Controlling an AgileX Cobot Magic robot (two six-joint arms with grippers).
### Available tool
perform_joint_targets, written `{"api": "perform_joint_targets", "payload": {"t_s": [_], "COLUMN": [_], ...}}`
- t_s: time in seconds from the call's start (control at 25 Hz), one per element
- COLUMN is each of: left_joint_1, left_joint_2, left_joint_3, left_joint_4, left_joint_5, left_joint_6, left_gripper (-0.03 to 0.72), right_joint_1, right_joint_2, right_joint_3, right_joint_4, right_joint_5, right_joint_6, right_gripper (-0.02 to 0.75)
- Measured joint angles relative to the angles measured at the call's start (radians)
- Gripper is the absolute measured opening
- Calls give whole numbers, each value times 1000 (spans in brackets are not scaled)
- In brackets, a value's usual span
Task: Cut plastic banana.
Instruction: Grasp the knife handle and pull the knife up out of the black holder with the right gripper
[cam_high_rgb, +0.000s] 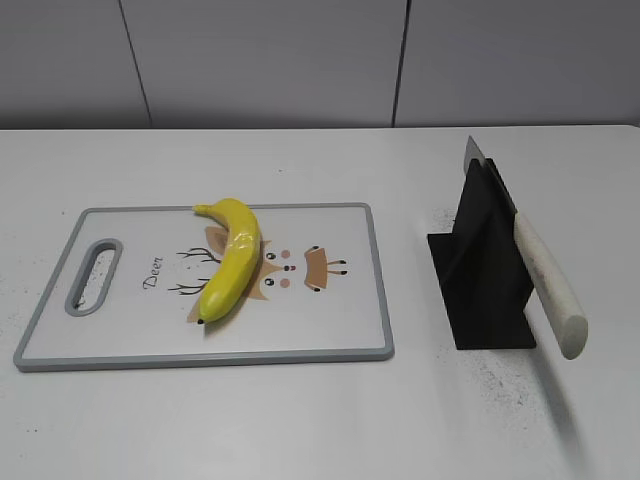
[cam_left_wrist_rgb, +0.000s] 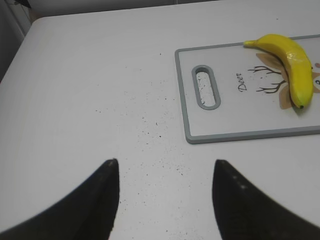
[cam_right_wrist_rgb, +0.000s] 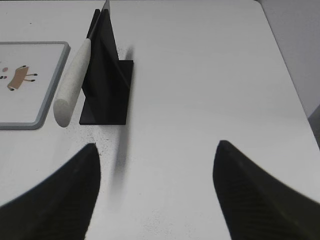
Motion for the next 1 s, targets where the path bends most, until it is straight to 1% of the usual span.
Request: {"api": "perform_joint_targets", "payload": {"t_s": [0.2,0.52,0.72,0.84,1.0], "left_joint_1": [0,0,0,0,0], "left_joint_2": [0,0,0,0,0], "left_joint_3": [0,0,0,0,0], "left_joint_4": [0,0,0,-1,-1], "left_joint_5": [0,0,0,0,0], "left_joint_6": [0,0,0,0,-1], "left_gripper": [567,559,556,554,553], "right_joint_1": [0,0,2,21,78], "right_joint_2": [130,437,604,664,735], "right_joint_3": [-51,-199,-283,-317,-349], "right_joint_4": [0,1,2,6,6], "right_joint_5": [29,166,173,174,175], "right_joint_6": [0,0,0,1,3], "right_gripper": [507,523,525,525,525]}}
